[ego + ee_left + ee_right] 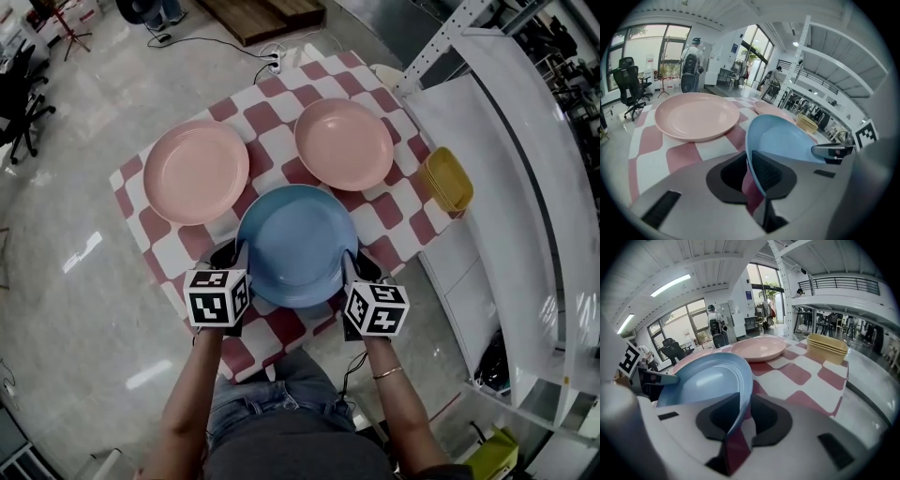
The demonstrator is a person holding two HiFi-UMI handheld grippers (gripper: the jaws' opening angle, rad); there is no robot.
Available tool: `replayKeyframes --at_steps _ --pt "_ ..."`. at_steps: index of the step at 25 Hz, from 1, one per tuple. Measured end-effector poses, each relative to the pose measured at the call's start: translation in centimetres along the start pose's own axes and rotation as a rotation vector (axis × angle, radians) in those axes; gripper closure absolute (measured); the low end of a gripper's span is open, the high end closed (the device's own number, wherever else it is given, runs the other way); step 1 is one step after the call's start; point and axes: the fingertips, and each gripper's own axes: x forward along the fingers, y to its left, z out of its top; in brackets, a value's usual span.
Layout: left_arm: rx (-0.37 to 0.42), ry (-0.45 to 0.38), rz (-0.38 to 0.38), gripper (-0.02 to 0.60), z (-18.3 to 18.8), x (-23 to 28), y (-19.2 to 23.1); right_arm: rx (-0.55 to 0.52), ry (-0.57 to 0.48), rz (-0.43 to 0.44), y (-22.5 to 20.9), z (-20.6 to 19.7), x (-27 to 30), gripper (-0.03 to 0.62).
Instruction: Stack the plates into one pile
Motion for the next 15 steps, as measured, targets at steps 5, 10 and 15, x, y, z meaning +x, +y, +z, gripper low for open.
replayKeyframes --at_steps 5,10,15 --pt "-0.069 -0.033 0.046 0.535 0.6 -2.1 2.5 -0.014 -0.008 0.068 2.9 2.1 0.8 0.516" --pt "-0.122 -0.075 0.110 0.535 1.5 -4.3 5.3 -0.057 -0.015 0.150 6.2 4.4 2.1 0.516" --pt "-0.166 -0.117 0.170 0.537 2.5 -6.4 8.6 -0.105 -0.019 0.222 10.0 6.3 3.6 0.516"
